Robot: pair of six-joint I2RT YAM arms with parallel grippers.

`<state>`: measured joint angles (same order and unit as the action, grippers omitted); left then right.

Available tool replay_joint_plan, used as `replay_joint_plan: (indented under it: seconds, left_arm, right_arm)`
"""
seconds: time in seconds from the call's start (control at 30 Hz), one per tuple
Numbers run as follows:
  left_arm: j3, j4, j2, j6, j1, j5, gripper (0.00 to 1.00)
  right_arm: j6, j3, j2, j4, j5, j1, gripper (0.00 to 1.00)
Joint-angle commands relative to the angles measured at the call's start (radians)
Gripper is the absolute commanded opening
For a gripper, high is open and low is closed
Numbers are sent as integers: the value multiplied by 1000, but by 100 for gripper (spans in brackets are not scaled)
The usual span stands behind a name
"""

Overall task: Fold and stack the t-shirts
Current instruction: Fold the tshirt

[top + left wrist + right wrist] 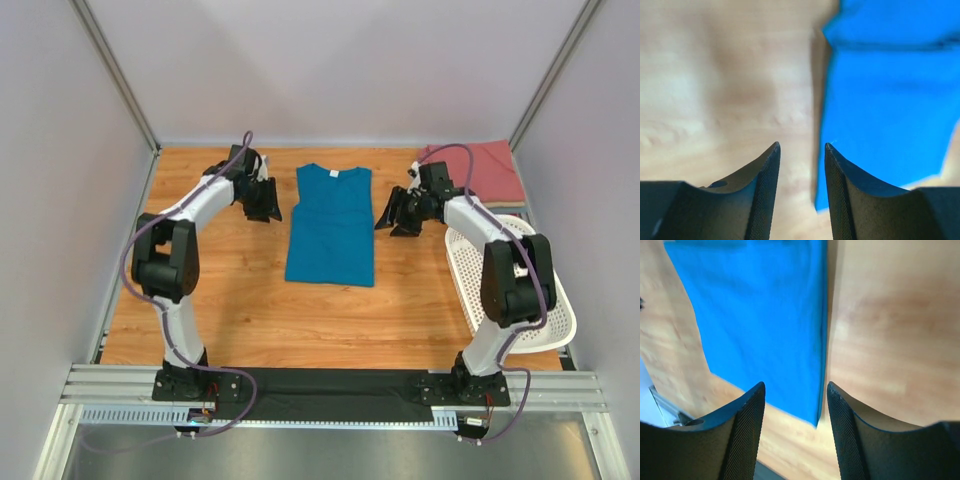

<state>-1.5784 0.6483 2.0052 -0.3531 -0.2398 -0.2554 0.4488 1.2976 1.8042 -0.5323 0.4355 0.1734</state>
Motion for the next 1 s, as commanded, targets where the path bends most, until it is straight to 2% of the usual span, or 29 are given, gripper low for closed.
replay_joint_plan:
  seconds: [0.0, 0.1, 0.33, 0.5, 0.77, 0.97]
  left_arm:
    - [183, -56, -196, -96, -12, -120, 49]
    - [317, -68, -253, -122, -38, -206, 49]
    - [537, -175, -318, -185, -125, -217, 52]
    - [572, -173, -292, -219, -128, -159, 52]
    - [587, -164, -275, -242, -128, -82, 51]
    - [595, -202, -264, -253, -128, -90, 49]
  right_arm:
    - [31, -128, -87, -60, -49, 51, 55]
    - [59, -237, -146, -51, -67, 87, 55]
    - [114, -395, -193, 26, -80, 152, 58]
    - [157, -460, -187, 127, -37, 153, 57]
    - [197, -466, -169, 176, -35, 181, 55]
    - [220, -474, -132, 187, -60, 189, 48]
